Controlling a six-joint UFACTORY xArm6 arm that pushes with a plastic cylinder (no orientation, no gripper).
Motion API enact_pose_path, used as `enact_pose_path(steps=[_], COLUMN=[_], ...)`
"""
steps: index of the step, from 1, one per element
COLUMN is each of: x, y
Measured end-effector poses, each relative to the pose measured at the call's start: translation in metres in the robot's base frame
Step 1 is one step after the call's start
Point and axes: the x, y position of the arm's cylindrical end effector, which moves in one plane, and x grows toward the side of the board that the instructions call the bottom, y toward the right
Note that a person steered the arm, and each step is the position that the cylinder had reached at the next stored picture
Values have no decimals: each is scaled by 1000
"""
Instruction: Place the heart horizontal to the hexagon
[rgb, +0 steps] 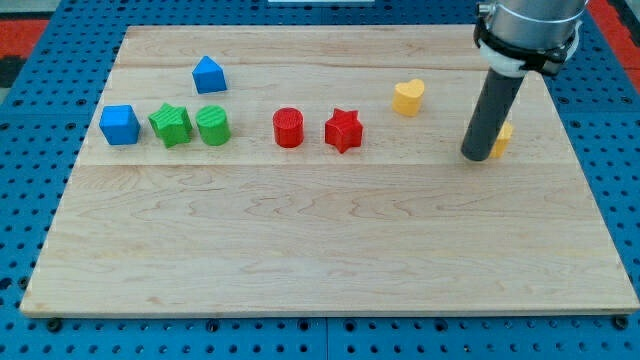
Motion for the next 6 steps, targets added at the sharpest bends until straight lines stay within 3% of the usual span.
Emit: enact_pose_path(steps=[1,3,4,5,6], x=[-1,-107,-123,-108,-66], y=[-9,-11,-57,-88,-66])
